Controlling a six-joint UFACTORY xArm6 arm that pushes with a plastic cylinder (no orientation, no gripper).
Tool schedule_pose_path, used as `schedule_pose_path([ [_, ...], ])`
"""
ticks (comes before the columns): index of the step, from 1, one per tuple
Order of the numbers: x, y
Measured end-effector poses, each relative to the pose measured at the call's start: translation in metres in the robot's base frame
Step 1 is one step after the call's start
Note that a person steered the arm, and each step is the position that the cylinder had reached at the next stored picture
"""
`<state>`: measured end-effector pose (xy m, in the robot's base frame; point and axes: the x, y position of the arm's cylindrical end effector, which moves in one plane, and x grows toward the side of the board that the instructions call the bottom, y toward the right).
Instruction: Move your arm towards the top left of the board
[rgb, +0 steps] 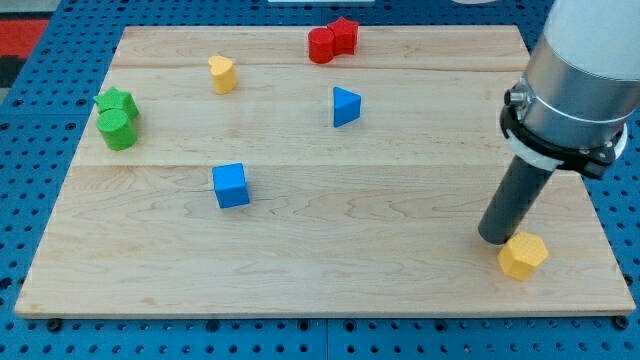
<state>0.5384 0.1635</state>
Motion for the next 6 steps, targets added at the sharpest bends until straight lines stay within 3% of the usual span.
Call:
schedule_pose_path([
  [4, -0.161, -0.314],
  [6, -0.238, -0.358],
])
